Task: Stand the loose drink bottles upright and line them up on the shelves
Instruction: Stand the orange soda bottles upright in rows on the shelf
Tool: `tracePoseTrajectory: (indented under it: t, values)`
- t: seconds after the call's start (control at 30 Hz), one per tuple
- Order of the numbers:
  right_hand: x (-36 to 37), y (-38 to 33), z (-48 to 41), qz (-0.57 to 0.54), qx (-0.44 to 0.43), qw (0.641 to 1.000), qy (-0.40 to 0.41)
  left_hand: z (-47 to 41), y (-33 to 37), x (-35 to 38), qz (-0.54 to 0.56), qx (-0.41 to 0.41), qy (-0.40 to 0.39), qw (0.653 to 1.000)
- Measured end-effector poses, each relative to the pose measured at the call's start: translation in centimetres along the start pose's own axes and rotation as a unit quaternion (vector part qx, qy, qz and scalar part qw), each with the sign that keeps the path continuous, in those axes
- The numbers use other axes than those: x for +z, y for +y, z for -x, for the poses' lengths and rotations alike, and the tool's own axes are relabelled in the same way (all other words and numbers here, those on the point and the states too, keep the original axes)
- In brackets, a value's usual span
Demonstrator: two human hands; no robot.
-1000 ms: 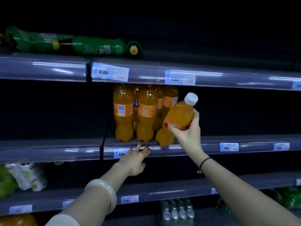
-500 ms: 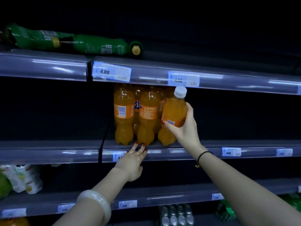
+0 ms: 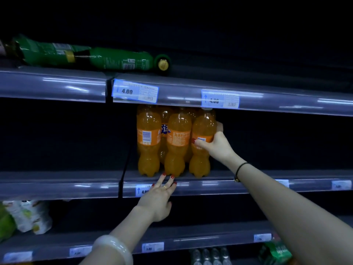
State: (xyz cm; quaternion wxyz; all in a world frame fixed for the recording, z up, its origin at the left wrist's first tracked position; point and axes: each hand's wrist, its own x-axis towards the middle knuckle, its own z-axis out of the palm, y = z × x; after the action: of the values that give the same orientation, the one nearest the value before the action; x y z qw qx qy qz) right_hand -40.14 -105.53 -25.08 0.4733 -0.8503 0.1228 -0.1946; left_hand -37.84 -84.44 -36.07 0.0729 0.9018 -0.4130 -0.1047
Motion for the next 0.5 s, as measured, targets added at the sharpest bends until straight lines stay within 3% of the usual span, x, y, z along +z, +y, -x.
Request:
tracePoseTrajectory:
  t: [0.17,0.33,0.4,0.5]
  values:
    - [0.7,0.3,-0.1,-0.039,0.034,0.999,0.014,0.3,0.2,-0.2,0.004,0.000,-0.001,1.000]
    - [1.1,-0.1,0.0,-0.006,0.055,0.998,0.015,0.2,0.1,-0.5,0.004,-0.001,0.000,1.000]
    - [1.0,-0.4,0.3,0.040,0.058,0.997,0.025,0.2,0.2,-0.8,0.006,-0.002,0.008,1.000]
    - [0.4,-1.5,2.5,0.242,0.020,0.966,0.088,0.8,1.1,-2.0,0.020,-0.002,0.054,0.998]
